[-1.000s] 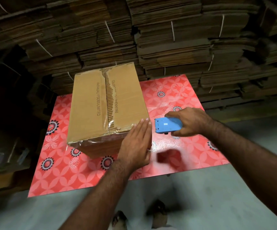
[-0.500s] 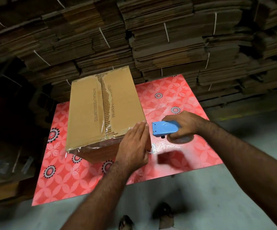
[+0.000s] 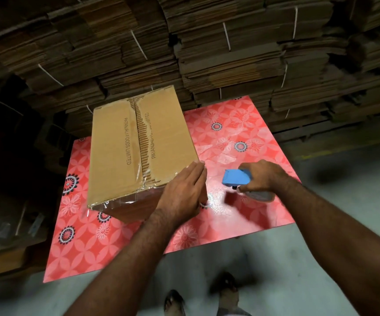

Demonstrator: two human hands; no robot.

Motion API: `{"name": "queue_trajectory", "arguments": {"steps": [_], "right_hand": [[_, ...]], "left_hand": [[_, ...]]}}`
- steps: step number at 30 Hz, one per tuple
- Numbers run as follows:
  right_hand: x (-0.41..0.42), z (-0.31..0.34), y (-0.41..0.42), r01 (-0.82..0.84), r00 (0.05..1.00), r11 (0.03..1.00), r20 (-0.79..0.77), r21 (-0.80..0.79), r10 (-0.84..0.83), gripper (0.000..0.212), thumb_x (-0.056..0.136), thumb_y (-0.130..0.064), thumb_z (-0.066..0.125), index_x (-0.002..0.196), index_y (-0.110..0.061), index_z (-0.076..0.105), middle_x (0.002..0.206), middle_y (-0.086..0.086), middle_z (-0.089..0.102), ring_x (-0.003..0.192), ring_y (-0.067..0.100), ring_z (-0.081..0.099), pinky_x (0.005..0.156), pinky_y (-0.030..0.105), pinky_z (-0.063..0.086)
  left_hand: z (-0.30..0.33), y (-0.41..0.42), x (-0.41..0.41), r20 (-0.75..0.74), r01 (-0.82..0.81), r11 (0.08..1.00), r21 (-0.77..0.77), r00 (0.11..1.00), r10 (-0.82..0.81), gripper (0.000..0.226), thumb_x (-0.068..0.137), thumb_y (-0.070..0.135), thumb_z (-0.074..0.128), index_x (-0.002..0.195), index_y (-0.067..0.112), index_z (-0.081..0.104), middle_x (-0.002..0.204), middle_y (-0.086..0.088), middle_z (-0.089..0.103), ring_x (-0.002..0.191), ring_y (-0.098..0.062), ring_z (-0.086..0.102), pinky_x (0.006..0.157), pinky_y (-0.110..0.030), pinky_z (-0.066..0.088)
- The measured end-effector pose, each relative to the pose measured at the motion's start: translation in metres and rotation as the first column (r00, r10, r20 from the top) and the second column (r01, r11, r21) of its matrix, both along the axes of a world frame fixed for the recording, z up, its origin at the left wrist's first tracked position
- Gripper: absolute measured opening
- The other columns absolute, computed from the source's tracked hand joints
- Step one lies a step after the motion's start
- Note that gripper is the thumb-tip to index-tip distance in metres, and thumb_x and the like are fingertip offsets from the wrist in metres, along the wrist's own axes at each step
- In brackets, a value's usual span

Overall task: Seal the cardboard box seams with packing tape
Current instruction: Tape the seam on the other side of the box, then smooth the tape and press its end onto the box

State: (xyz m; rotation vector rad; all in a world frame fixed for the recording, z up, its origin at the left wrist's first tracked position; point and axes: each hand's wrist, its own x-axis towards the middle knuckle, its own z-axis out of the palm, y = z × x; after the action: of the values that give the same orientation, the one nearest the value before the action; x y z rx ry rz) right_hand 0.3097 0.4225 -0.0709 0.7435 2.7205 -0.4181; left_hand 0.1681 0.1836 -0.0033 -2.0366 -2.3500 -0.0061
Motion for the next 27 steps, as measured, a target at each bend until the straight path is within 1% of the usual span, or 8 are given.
{"name": "queue_trajectory", "arguments": {"steps": [5, 9, 12, 14, 16, 19, 23, 27], "right_hand": [[-0.009, -0.041, -0.041, 0.329, 0.941, 0.936, 0.033, 0.126, -0.336, 0.083, 0.077, -0.05, 0.07, 0.141, -0.016, 0.03, 0.121, 0.011, 0.056, 0.104, 0.03, 0.06, 0.076, 0.038, 0.05], [-0.014, -0.064, -0.071, 0.372, 0.925, 0.921, 0.033, 0.114, -0.378, 0.09, 0.081, -0.023, 0.067, 0.155, -0.011, 0.016, 0.139, 0.016, 0.049, 0.119, 0.031, 0.055, 0.092, 0.04, 0.049], [-0.012, -0.077, -0.083, 0.342, 0.937, 0.934, 0.033, 0.104, -0.347, 0.095, 0.081, -0.017, 0.063, 0.157, -0.008, 0.007, 0.144, 0.018, 0.046, 0.123, 0.031, 0.052, 0.098, 0.041, 0.048], [-0.009, -0.074, -0.083, 0.335, 0.939, 0.936, 0.04, 0.108, -0.34, 0.09, 0.082, -0.023, 0.061, 0.156, -0.008, 0.012, 0.142, 0.018, 0.049, 0.123, 0.03, 0.052, 0.101, 0.04, 0.046], [-0.009, -0.057, -0.081, 0.363, 0.93, 0.925, 0.012, 0.115, -0.367, 0.071, 0.084, -0.03, 0.057, 0.148, -0.009, 0.035, 0.133, 0.017, 0.055, 0.117, 0.031, 0.055, 0.096, 0.04, 0.049], [-0.015, -0.014, -0.084, 0.476, 0.858, 0.878, -0.243, 0.048, -0.452, 0.043, 0.09, -0.032, 0.058, 0.127, -0.009, 0.058, 0.116, 0.016, 0.06, 0.104, 0.035, 0.059, 0.085, 0.041, 0.049], [-0.046, 0.041, -0.119, 0.387, 0.572, 0.918, -0.759, -0.086, -0.312, 0.027, 0.086, -0.019, 0.059, 0.111, -0.012, 0.065, 0.101, 0.009, 0.064, 0.094, 0.029, 0.061, 0.083, 0.039, 0.049], [-0.111, 0.067, -0.193, 0.088, 0.531, 0.996, -0.846, -0.005, -0.051, 0.026, 0.089, -0.021, 0.057, 0.111, -0.01, 0.067, 0.106, 0.008, 0.066, 0.099, 0.029, 0.062, 0.088, 0.043, 0.049]], "left_hand": [[-0.012, 0.0, 0.002, -0.092, 0.004, 1.0, -0.016, 0.996, -0.005, 0.077, 0.07, 0.011, 0.046, 0.145, -0.006, 0.041, 0.154, -0.024, 0.039, 0.143, -0.038, 0.037, 0.117, -0.049, 0.033], [-0.018, -0.002, 0.002, -0.084, -0.002, 1.0, -0.031, 0.996, -0.001, 0.082, 0.072, 0.019, 0.035, 0.15, -0.005, 0.033, 0.16, -0.023, 0.027, 0.148, -0.037, 0.027, 0.12, -0.049, 0.027], [-0.021, -0.004, 0.003, -0.053, 0.002, 1.0, -0.022, 0.999, -0.003, 0.095, 0.066, 0.021, 0.052, 0.154, -0.003, 0.025, 0.164, -0.021, 0.017, 0.152, -0.034, 0.017, 0.123, -0.048, 0.019], [-0.019, -0.006, 0.001, 0.06, 0.017, 0.999, 0.028, 0.998, -0.018, 0.101, 0.064, 0.023, 0.057, 0.156, 0.0, 0.021, 0.165, -0.018, 0.014, 0.153, -0.031, 0.013, 0.124, -0.048, 0.017], [-0.013, -0.014, -0.004, 0.249, -0.006, 0.993, 0.116, 0.968, -0.023, 0.101, 0.065, 0.021, 0.058, 0.157, 0.002, 0.021, 0.165, -0.015, 0.017, 0.153, -0.027, 0.014, 0.124, -0.046, 0.014], [-0.002, -0.043, -0.024, 0.451, -0.195, 0.947, 0.253, 0.89, 0.063, 0.086, 0.075, 0.015, 0.056, 0.155, 0.004, 0.028, 0.163, -0.011, 0.025, 0.152, -0.023, 0.02, 0.126, -0.04, 0.011], [-0.003, -0.098, -0.071, 0.474, -0.422, 0.83, 0.364, 0.851, 0.225, 0.056, 0.097, 0.024, 0.044, 0.149, 0.005, 0.043, 0.157, -0.012, 0.038, 0.148, -0.023, 0.031, 0.123, -0.046, 0.022], [-0.012, -0.145, -0.108, 0.469, -0.523, 0.773, 0.359, 0.817, 0.335, 0.046, 0.103, 0.029, 0.042, 0.141, 0.007, 0.054, 0.153, -0.014, 0.045, 0.145, -0.026, 0.037, 0.12, -0.048, 0.028]]}}
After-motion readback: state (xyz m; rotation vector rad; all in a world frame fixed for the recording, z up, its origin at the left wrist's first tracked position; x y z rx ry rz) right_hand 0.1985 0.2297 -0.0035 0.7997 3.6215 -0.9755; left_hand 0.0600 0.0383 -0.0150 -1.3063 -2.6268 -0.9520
